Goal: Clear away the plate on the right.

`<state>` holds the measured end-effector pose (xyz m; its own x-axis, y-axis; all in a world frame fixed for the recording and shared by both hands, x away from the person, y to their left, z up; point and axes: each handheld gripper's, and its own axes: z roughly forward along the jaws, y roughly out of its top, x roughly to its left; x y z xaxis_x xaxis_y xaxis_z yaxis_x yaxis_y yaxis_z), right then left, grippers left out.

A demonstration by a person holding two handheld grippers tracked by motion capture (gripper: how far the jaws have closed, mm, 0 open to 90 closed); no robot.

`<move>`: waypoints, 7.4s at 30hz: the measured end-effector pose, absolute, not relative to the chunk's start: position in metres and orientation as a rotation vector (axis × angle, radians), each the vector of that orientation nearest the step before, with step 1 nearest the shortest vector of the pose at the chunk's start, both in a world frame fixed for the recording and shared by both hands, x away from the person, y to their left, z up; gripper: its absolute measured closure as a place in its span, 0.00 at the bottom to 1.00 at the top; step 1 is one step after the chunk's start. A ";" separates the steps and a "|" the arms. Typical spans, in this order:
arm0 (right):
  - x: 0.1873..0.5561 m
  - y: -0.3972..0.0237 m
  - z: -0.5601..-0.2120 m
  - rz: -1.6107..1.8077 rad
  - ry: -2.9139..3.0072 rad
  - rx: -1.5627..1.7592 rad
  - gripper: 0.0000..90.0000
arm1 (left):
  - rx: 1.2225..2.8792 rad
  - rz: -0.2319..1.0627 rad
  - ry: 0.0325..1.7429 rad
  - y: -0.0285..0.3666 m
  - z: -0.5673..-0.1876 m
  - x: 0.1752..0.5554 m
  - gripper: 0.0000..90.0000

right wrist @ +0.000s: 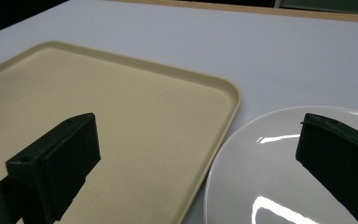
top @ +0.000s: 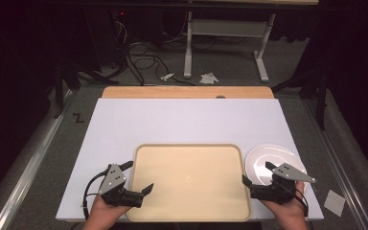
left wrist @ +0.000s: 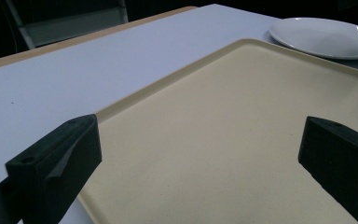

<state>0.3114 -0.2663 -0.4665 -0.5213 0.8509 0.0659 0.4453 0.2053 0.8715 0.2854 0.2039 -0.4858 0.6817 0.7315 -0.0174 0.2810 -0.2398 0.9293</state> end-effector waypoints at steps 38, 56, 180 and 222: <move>0.307 -0.278 -0.462 1.327 1.984 1.222 0.00 | 1.769 0.507 0.831 0.211 -0.485 0.288 0.00; 0.306 -0.288 -0.460 1.321 1.951 1.240 0.00 | 1.754 0.503 0.829 0.212 -0.483 0.289 0.00; 0.284 -0.428 -0.506 1.634 1.352 2.383 0.99 | 1.748 0.502 0.736 0.197 -0.477 0.307 0.02; 0.310 -0.418 -0.472 1.723 1.339 2.261 0.99 | 1.709 0.530 0.776 0.214 -0.477 0.298 0.02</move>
<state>0.3102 -0.4177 -0.4717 0.0354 0.6127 0.7896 0.6139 -0.6367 0.4666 0.2978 0.2138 -0.4771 0.6819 0.7302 -0.0434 0.2252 -0.1531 0.9622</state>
